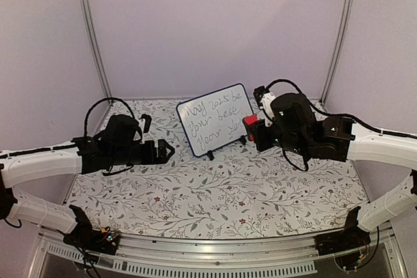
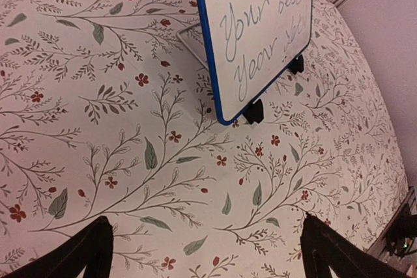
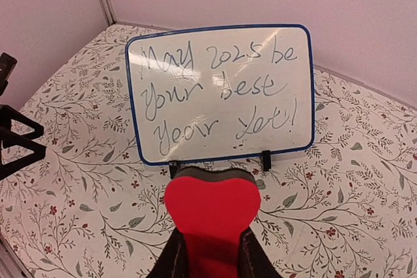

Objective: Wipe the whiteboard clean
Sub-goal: Move the whiteboard to the center of the board.

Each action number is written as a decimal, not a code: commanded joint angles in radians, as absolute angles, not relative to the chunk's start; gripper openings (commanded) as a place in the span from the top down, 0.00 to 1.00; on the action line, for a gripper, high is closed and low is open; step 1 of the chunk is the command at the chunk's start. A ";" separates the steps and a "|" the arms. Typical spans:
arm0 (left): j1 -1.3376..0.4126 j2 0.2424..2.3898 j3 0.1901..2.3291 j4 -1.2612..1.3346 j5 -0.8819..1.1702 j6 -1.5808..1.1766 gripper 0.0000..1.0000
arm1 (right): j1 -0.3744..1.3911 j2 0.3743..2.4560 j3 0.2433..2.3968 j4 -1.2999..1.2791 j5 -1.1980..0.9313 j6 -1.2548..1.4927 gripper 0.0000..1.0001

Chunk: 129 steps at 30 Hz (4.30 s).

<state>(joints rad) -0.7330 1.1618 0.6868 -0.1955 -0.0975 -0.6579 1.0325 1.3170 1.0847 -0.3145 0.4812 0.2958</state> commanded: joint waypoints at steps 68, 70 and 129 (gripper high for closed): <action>-1.030 2.284 1.720 -0.606 -0.633 -1.075 0.43 | 1.012 1.184 1.043 -0.346 0.531 0.330 0.82; -1.030 2.292 1.723 -0.605 -0.636 -1.078 0.45 | 1.012 1.186 1.045 -0.344 0.527 0.330 0.82; -0.982 2.317 1.646 -0.580 -0.682 -1.103 0.95 | 1.013 1.236 1.038 -0.320 0.446 0.340 0.83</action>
<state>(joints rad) -0.9855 2.3417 1.6905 -0.5583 -0.7086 -1.1023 1.0180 1.2247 1.0454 -0.3420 0.4568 0.3363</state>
